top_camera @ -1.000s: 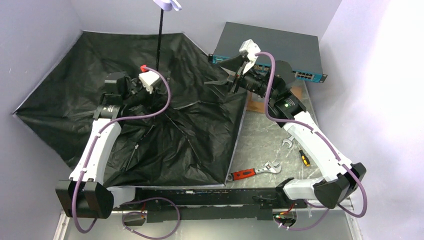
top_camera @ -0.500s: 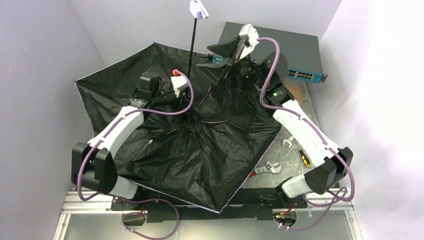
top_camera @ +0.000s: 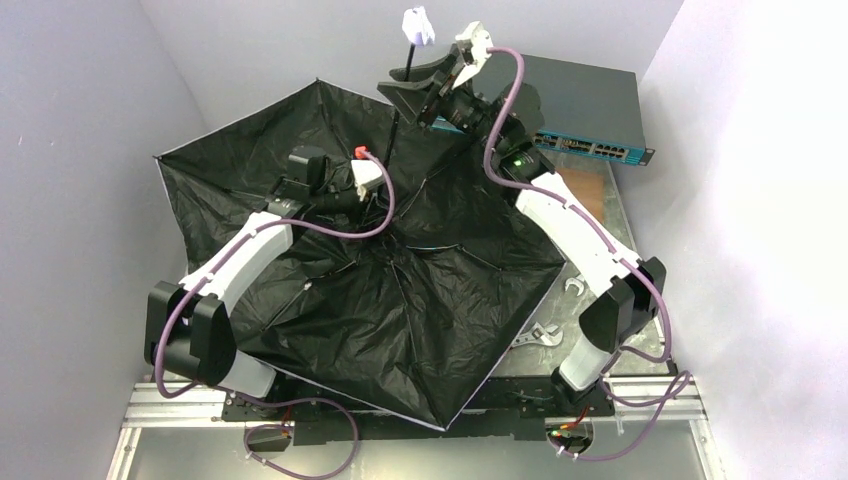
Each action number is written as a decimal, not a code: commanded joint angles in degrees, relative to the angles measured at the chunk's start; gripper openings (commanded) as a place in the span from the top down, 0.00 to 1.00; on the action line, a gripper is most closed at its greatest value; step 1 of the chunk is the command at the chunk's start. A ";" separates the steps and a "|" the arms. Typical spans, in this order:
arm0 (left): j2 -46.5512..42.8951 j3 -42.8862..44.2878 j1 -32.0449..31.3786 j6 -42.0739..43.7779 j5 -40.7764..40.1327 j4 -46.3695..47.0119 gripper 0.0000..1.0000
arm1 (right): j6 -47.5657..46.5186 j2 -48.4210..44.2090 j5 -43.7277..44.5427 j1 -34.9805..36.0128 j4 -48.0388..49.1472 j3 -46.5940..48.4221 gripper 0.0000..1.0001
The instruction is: Open the umbrella
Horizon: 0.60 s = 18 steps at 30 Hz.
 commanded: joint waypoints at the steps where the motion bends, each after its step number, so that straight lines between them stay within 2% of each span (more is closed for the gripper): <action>1: -1.03 0.76 -0.40 2.62 1.83 2.48 0.96 | 0.95 1.79 -1.03 0.04 3.77 5.91 0.81; 2: -1.27 0.77 -0.20 2.23 1.97 2.23 0.82 | 1.07 2.11 -1.25 0.05 3.63 6.49 0.98; 4: -2.12 0.59 0.70 1.79 3.53 1.43 0.57 | 1.30 1.95 -1.51 0.01 3.99 5.77 1.00; 7: -5.10 -2.10 2.53 1.91 3.77 3.11 0.38 | 2.29 0.81 -2.65 0.03 5.86 2.64 1.00; 9: -6.39 -3.60 3.55 3.83 2.58 3.46 0.32 | 2.82 0.34 -4.40 0.09 6.44 1.10 1.00; 13: -5.92 -1.75 4.22 8.94 4.68 -2.04 0.26 | 3.64 -0.18 -5.51 0.16 6.77 -0.89 1.00; 14: -5.66 -1.58 4.24 10.00 6.06 -2.79 0.17 | 3.67 -0.17 -5.54 0.30 6.84 -1.21 1.00; 15: -5.47 -1.77 4.08 10.70 7.41 -2.73 0.14 | 3.71 -0.15 -5.50 0.27 6.93 -1.44 1.00; 18: -4.65 -3.35 3.05 8.64 5.94 2.58 0.21 | 3.95 -0.01 -5.37 0.63 6.87 -1.63 1.00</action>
